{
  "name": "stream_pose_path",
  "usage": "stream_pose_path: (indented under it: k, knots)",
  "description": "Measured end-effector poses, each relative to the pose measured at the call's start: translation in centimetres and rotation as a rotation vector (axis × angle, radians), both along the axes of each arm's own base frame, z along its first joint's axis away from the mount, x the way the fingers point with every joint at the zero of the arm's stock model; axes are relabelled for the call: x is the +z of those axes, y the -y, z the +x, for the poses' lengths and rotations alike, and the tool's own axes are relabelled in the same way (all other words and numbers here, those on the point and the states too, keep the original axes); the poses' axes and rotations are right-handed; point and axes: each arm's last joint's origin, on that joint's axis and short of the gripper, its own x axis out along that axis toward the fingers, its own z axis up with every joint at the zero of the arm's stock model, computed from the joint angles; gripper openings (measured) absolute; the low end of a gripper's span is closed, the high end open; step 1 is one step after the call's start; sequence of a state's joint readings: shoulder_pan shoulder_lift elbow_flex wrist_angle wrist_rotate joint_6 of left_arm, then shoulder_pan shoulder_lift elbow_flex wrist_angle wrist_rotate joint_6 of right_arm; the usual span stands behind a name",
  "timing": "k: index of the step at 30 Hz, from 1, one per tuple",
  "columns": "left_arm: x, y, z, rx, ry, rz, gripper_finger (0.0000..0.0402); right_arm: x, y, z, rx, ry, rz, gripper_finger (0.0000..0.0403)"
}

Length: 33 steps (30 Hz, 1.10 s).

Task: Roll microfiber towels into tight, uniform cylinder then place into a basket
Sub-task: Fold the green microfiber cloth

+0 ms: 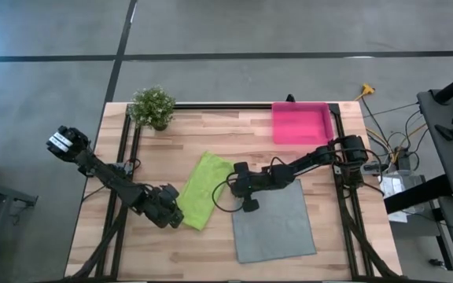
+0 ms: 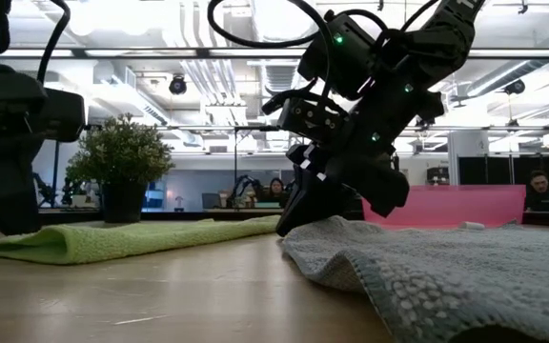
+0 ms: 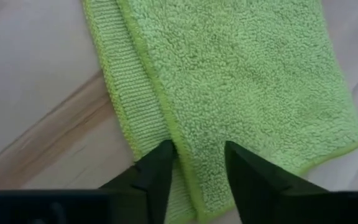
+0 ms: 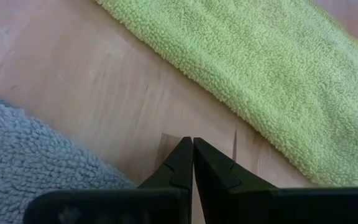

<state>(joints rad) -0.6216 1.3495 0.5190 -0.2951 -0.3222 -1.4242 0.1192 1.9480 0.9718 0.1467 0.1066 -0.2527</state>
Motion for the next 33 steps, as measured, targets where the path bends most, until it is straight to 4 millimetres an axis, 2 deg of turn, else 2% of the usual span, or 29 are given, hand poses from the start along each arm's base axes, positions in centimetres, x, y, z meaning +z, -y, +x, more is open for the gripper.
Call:
stream_pose_path:
  k: [12, 23, 29, 33]
  knots:
    - [0.3, 0.1, 0.1, -0.082, 0.030, 0.029, 0.0006, 0.0, 0.3, 0.0, -0.007, 0.000, -0.001, 0.0009]
    - [1.1, -0.1, -0.1, -0.085, 0.061, 0.024, 0.0001, -0.2, 0.6, -0.1, -0.017, -0.004, 0.002, 0.0009]
    - [2.6, -0.9, -1.2, -0.074, 0.073, 0.015, 0.0001, -0.2, 0.6, -0.2, -0.019, -0.004, 0.004, 0.0009]
    - [2.9, -1.5, -1.9, -0.052, 0.039, 0.031, 0.0000, -0.2, 0.6, -0.2, -0.021, -0.004, 0.006, 0.0009]
